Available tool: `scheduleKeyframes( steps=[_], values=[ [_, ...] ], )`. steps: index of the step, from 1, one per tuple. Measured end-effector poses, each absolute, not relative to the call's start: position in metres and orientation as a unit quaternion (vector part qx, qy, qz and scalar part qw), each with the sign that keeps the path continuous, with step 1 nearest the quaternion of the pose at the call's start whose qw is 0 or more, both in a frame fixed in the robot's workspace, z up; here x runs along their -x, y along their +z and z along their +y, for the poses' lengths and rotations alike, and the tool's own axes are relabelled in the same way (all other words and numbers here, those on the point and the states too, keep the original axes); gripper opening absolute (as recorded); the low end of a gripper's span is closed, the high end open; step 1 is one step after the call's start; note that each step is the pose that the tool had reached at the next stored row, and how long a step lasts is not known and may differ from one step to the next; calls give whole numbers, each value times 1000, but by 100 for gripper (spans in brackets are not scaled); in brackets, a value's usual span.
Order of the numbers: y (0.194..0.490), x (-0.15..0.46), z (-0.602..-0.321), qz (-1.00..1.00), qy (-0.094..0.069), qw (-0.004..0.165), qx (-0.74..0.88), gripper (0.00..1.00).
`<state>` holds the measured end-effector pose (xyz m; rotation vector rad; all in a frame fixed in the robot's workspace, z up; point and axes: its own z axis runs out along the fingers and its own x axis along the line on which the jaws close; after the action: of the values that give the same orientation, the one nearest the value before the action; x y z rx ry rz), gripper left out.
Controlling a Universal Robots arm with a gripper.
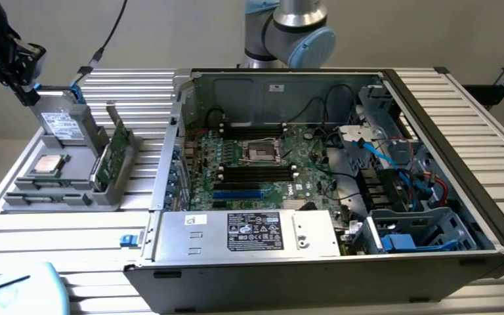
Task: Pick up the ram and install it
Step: 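Reach for the ram, then pick up the ram and move it above insertion slot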
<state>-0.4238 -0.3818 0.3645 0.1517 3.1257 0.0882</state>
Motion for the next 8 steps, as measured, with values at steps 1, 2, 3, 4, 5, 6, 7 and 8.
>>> scheduleKeyframes(
  steps=[1,2,3,4,5,6,7,8],
  values=[
    [365,424,-382,998,28,5,-48,11],
    [365,424,-382,998,28,6,-49,11],
    [365,424,-382,998,28,5,-49,11],
    [365,424,-382,998,28,5,-49,11],
    [365,424,-382,998,28,5,-49,11],
    [365,424,-382,998,28,5,-49,11],
    [365,424,-382,998,28,5,-49,11],
    [365,424,-382,998,28,5,-49,11]
  ],
)
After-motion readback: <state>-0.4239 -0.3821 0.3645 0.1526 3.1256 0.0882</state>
